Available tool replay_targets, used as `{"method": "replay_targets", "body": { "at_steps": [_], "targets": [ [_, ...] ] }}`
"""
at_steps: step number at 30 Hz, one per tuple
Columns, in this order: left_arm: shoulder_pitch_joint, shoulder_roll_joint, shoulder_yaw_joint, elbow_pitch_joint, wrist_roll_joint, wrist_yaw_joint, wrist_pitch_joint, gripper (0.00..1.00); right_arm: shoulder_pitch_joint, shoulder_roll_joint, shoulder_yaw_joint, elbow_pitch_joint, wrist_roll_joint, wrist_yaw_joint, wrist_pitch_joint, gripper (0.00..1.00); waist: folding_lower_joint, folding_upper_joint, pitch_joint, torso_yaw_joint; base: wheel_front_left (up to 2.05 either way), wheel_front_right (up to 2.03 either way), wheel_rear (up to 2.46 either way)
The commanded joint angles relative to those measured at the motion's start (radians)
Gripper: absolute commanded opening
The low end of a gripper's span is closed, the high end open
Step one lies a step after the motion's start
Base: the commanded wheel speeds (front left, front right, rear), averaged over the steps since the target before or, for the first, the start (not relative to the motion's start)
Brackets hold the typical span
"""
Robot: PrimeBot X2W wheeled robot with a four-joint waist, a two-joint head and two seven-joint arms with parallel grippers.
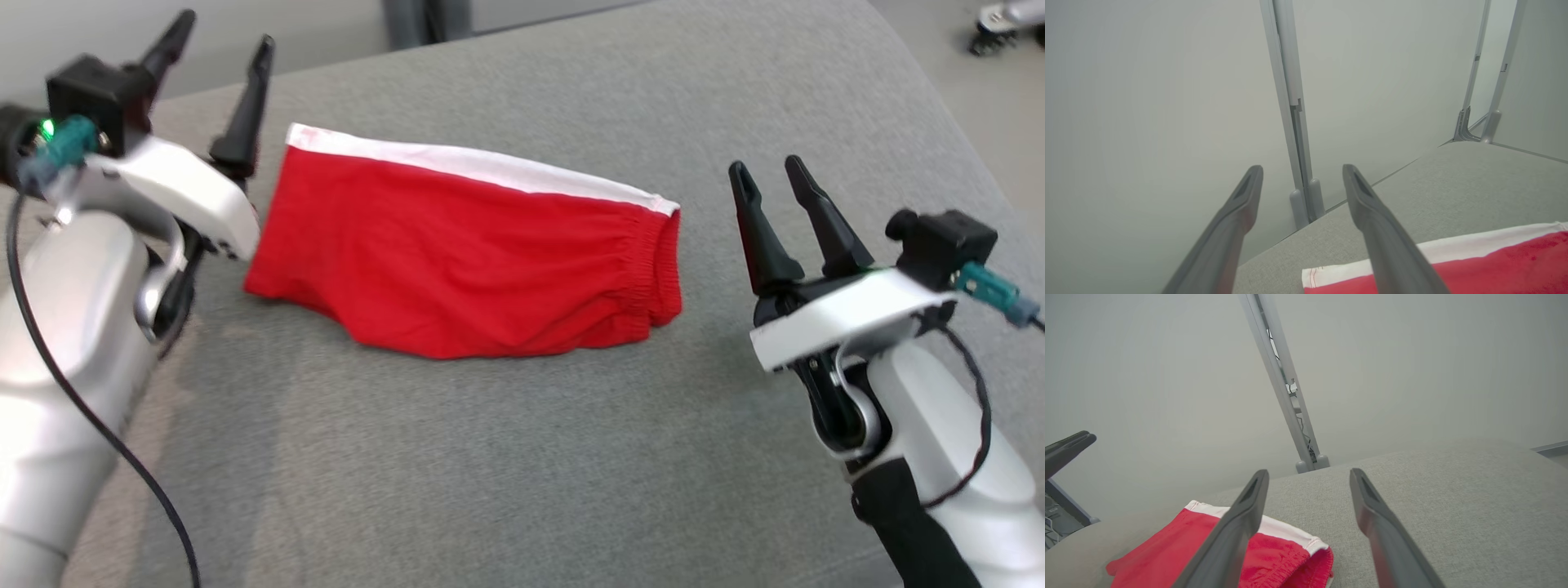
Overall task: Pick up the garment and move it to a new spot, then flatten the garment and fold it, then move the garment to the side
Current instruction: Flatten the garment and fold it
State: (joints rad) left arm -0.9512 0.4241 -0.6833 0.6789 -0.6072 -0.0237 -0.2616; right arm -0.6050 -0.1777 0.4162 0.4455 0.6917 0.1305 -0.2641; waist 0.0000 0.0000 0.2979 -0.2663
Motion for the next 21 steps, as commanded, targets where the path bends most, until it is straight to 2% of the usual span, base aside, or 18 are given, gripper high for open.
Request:
{"method": "replay_targets", "body": {
  "at_steps": [1, 7, 10, 14, 17, 21],
  "targets": [
    [0.032, 0.005, 0.010, -0.015, 0.005, 0.012, -0.003, 1.00, 0.021, -0.002, -0.008, -0.011, -0.022, 0.000, -0.001, 1.00, 0.0000, 0.0000, -0.037, 0.039, 0.00, 0.00, 0.00],
    [0.251, 0.004, 0.124, -0.297, 0.041, 0.102, -0.003, 1.00, 0.162, 0.020, -0.107, -0.141, -0.259, 0.000, -0.001, 1.00, 0.0000, 0.0000, -0.090, 0.111, 0.00, 0.00, 0.00],
    [0.361, -0.004, 0.175, -0.410, 0.073, 0.140, -0.003, 1.00, 0.225, 0.041, -0.147, -0.188, -0.328, 0.000, -0.001, 1.00, 0.0000, 0.0000, -0.114, 0.144, 0.00, 0.00, 0.00],
    [0.491, -0.030, 0.238, -0.526, 0.118, 0.170, -0.002, 1.00, 0.298, 0.062, -0.213, -0.229, -0.387, 0.000, -0.001, 1.00, 0.0000, 0.0000, -0.142, 0.184, 0.00, 0.00, 0.00],
    [0.580, -0.063, 0.290, -0.594, 0.143, 0.175, -0.002, 1.00, 0.342, 0.077, -0.255, -0.250, -0.413, 0.000, -0.001, 1.00, 0.0000, 0.0000, -0.156, 0.211, 0.00, 0.00, 0.00],
    [0.688, -0.115, 0.334, -0.641, 0.185, 0.148, -0.002, 1.00, 0.390, 0.092, -0.291, -0.252, -0.439, 0.000, -0.001, 1.00, 0.0000, 0.0000, -0.168, 0.240, 0.00, 0.00, 0.00]
  ]
}}
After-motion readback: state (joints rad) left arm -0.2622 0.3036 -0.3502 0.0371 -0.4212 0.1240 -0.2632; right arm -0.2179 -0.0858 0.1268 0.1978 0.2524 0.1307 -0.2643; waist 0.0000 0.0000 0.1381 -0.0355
